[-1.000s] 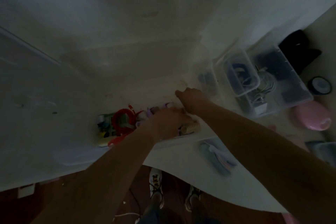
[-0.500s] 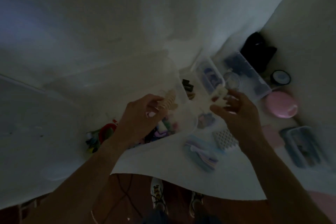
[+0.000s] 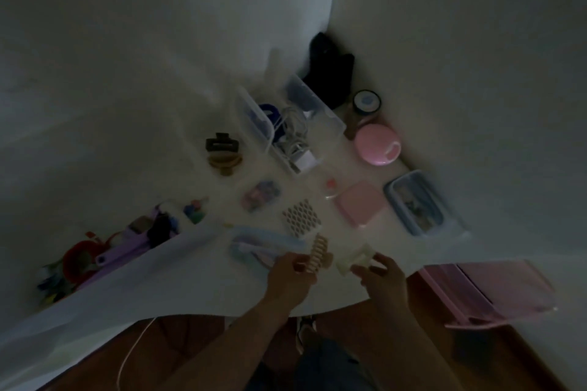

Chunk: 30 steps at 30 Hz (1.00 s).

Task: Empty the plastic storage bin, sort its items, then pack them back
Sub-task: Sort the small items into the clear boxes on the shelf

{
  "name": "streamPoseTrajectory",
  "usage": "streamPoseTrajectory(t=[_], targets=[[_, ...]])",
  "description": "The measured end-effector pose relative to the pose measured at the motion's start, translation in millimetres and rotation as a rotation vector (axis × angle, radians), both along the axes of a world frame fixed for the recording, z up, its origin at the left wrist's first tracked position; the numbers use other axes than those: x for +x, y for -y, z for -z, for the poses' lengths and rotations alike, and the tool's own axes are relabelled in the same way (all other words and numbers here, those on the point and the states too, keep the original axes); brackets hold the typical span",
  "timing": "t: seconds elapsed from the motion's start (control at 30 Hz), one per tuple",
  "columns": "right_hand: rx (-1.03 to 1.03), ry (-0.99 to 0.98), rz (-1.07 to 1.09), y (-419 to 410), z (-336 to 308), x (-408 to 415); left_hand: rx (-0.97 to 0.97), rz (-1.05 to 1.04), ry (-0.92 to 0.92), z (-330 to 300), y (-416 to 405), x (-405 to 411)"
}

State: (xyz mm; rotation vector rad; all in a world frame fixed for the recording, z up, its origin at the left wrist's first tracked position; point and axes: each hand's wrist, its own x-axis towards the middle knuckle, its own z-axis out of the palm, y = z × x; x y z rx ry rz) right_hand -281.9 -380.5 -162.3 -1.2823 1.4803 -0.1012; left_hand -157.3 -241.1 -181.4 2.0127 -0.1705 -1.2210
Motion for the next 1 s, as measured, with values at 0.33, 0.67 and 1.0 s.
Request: streamPoseTrajectory(t=[0.33, 0.67, 1.0], targets=[[-0.086, -0.157, -0.220, 30, 46, 12, 0.085, 0.047, 0.250, 16, 61, -1], [-0.275, -0.042, -0.219, 12, -27, 27, -0.235, -0.032, 0.425, -73, -10, 29], [-0.380, 0.511, -0.836, -122, -144, 205, 0.132, -0.193, 1.047, -158, -221, 155]])
